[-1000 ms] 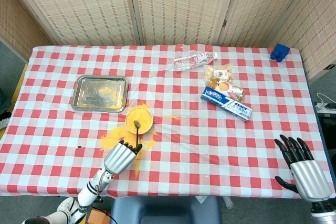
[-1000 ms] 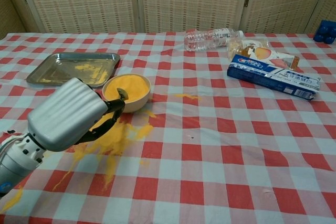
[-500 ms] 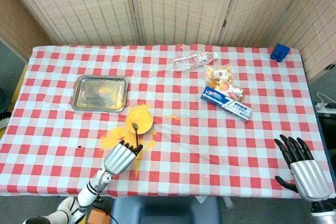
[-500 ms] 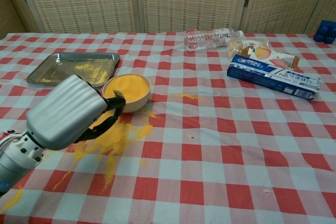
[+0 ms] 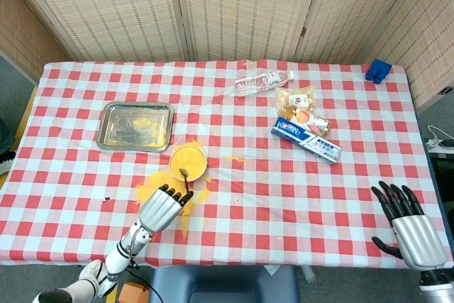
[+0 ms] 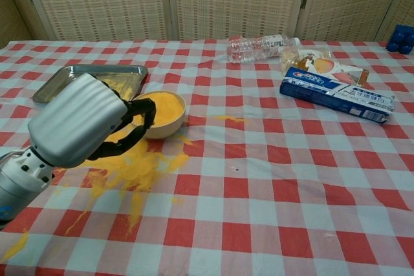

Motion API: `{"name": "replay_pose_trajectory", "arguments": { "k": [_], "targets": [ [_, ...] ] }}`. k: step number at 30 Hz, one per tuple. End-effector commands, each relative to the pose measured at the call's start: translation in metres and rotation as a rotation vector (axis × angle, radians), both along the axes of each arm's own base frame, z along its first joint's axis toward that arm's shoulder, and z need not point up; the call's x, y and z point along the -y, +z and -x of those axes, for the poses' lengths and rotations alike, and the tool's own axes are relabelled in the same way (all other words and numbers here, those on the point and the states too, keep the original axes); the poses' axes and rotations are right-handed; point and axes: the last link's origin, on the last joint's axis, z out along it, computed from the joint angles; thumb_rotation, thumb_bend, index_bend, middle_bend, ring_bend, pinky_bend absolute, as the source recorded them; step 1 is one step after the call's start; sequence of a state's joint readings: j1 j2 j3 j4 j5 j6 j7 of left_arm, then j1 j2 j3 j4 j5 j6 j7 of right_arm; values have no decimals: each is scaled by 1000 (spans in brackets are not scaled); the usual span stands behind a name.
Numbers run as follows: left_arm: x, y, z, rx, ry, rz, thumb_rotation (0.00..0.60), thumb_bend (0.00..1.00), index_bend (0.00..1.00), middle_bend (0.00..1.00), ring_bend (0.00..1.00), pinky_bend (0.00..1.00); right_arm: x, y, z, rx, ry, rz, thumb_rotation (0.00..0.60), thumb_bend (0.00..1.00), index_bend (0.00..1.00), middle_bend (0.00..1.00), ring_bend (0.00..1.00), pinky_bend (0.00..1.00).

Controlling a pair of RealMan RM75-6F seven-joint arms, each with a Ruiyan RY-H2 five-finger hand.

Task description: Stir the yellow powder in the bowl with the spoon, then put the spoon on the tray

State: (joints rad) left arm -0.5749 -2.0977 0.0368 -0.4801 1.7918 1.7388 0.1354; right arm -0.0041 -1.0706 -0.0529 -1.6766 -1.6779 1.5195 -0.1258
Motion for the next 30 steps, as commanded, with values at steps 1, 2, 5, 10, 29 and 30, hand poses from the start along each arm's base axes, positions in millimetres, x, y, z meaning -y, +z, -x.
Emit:
{"name": "replay_pose_trajectory", "arguments": {
  "k": [1,2,5,10,29,30],
  "targets": [
    [-5,5,-5,34,-26,-3,600,608,840,1000,1000,1000,1,0,0,-1,-3,1,600,46,0,0,0,0],
    [-6,6,-6,44,-30,-4,600,609,841,1000,1000,1000,1,-1,0,-2,-4,1,600,46,0,0,0,0],
    [-11,10,-9,73,-39,-7,600,618,844,1000,1000,1000,2,-1,1,-5,-9,2,600,46,0,0,0,0],
    [-23,18,-15,154,-14,4,600,629,845,1000,1000,1000,4,-1,3,-8,-18,9,600,46,0,0,0,0],
    [-71,27,-35,328,268,132,600,628,849,1000,1000,1000,12,1,8,-25,-54,36,600,46,0,0,0,0],
    [-71,26,-34,324,268,131,600,629,848,1000,1000,1000,12,1,8,-24,-54,37,600,46,0,0,0,0]
  ]
}}
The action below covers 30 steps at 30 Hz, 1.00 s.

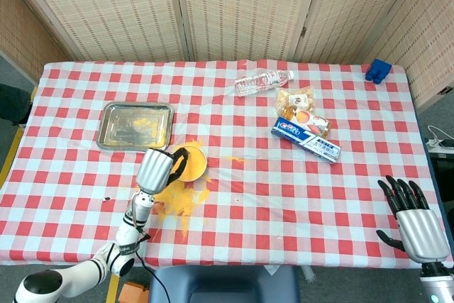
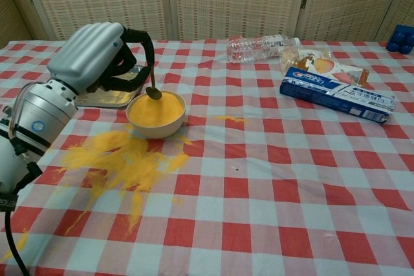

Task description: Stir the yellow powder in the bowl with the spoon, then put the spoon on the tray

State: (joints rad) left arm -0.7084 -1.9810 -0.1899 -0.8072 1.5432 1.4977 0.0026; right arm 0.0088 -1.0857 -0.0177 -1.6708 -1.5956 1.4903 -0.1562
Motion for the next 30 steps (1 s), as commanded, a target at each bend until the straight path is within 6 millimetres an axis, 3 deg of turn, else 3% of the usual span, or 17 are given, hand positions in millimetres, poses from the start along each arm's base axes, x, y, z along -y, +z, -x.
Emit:
{"name": "replay_pose_trajectory", "arguments": {
  "k": [1,13,23,30],
  "targets": [
    [0,-1,1,-8,2,-3,600,629,848,1000,1000,1000,0,1,0,2,-1,1,600,46,0,0,0,0],
    [18,-1,11,14,106,99,600,629,849,1000,1000,1000,-3,1,-2,3,14,1,600,46,0,0,0,0],
    [41,10,5,49,155,192,600,632,849,1000,1000,1000,-5,-2,-4,2,20,-16,600,46,0,0,0,0],
    [35,17,-8,99,83,128,600,633,850,1000,1000,1000,-5,-2,-4,5,19,-16,600,45,0,0,0,0]
  ]
}}
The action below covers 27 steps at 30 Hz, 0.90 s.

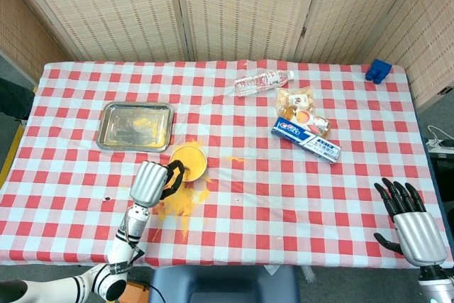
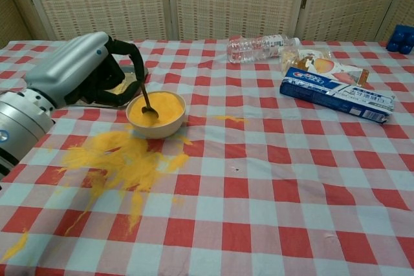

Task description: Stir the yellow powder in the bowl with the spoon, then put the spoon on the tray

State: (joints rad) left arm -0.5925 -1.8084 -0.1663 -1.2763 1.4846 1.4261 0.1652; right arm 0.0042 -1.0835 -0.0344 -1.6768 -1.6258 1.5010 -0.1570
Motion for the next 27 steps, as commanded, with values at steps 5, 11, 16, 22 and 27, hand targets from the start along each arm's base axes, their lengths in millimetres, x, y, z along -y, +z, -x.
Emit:
{"name": "replay_pose_trajectory", "arguments": {
  "k": [5,11,16,22,27],
  "targets": [
    [-15,-4,-7,45,-37,-33,600,636,851,1000,1000,1000,2,0,1,2,-7,-1,600,46,0,0,0,0],
    [-27,-10,-9,23,-57,-59,600,636,851,1000,1000,1000,3,2,2,3,-15,3,600,46,0,0,0,0],
    [-37,-14,-12,8,-84,-94,600,636,851,1000,1000,1000,4,4,4,4,-23,12,600,46,0,0,0,0],
    [-45,-15,-15,-5,-120,-140,600,638,851,1000,1000,1000,6,5,5,6,-29,17,600,46,0,0,0,0],
    [-46,-18,-9,-31,-125,-147,600,636,851,1000,1000,1000,6,5,5,6,-30,16,600,46,0,0,0,0]
  ]
}}
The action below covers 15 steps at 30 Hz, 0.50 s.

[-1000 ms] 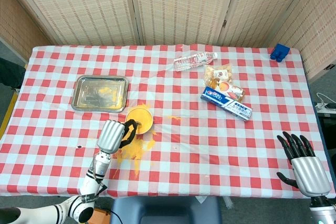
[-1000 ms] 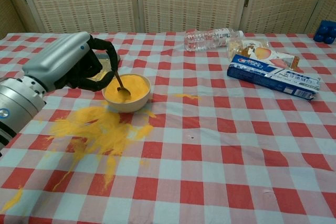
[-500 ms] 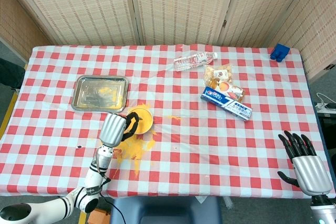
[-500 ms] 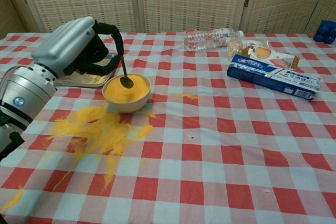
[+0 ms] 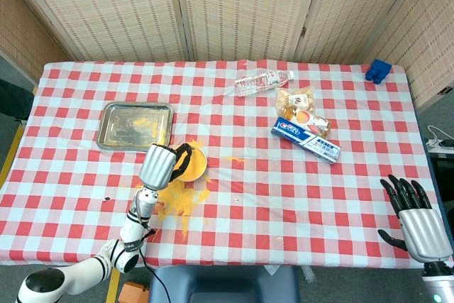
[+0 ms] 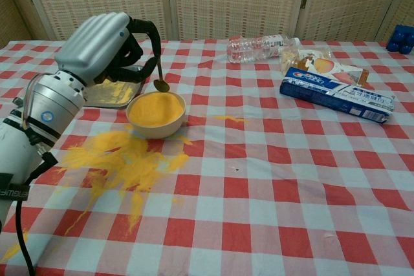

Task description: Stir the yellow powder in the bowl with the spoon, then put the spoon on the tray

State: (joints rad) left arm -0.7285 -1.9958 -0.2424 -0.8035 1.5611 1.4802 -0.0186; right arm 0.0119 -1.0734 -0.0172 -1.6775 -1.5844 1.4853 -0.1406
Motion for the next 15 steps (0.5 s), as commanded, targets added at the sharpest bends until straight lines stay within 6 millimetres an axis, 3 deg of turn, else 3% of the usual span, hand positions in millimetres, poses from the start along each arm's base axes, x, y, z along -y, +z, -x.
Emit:
{"name": "replay_pose_trajectory", "arguments": {
  "k": [1,15],
  "targets": [
    [1,-4,2,-6,-2,8,600,636,851,1000,1000,1000,0,0,0,0,1,1,600,46,0,0,0,0],
    [10,-8,16,-19,6,4,600,637,851,1000,1000,1000,-3,2,-2,2,14,11,600,47,0,0,0,0]
  ]
}}
